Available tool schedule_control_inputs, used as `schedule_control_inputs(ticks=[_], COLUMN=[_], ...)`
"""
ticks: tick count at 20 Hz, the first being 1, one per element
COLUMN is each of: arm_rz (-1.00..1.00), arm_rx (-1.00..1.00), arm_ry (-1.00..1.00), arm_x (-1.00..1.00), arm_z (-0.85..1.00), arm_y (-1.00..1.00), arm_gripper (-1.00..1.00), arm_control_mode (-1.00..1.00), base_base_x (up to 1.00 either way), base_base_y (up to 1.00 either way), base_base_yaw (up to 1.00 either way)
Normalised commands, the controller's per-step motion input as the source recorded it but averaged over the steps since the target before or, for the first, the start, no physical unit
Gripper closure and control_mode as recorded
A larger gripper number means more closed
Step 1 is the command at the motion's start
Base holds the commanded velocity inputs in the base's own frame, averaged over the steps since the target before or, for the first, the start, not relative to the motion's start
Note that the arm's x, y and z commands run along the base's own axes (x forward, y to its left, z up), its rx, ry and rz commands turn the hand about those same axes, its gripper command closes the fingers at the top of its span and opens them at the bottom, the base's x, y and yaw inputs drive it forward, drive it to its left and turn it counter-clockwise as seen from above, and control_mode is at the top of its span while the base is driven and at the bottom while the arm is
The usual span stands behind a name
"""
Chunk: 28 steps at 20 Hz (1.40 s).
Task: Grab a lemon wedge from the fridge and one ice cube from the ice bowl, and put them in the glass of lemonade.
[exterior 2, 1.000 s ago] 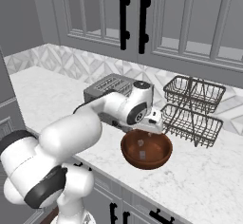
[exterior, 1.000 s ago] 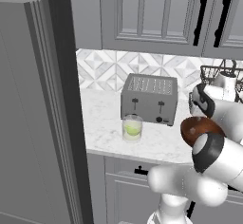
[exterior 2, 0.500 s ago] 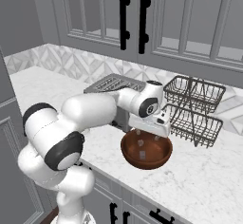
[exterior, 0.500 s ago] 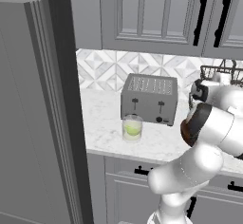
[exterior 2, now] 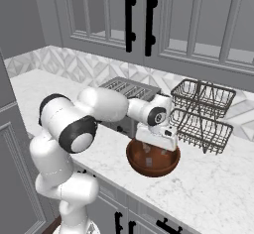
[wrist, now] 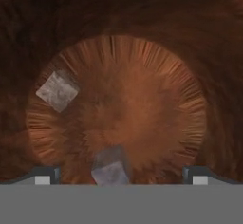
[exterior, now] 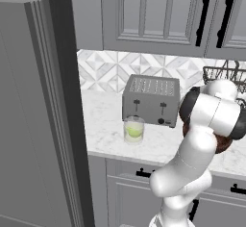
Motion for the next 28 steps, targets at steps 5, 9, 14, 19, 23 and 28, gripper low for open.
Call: schedule_control_inputs(ticks=[5,9,14,19,23,28], arm_rz=[0.00,0.00,0.00,0.00,0.00,0.00], arm_rx=[0.14,0.01,0.00,0.02,0.04,0.03], arm_ry=[0.01,0.14,0.18,0.11,-0.01,-0.10], arm_x=[0.07,0.11,0.01,0.00,-0.29,-0.33], arm_z=[-0.24,-0.14,-0.25,-0.45,0.00,0.00], arm_y=[0.00,0.00,0.00,0.00,0.00,0.00], arm_gripper=[-1.00,-1.00,-1.00,-1.00,-1.00,-1.00], arm_control_mode=[-1.00,-1.00,-1.00,-1.00,-1.00,-1.00], base_base_x=[0.00,0.00,0.00,0.00,0.00,0.00], base_base_y=[0.00,0.00,0.00,0.00,0.00,0.00], base_base_yaw=[0.00,0.00,0.00,0.00,0.00,0.00])
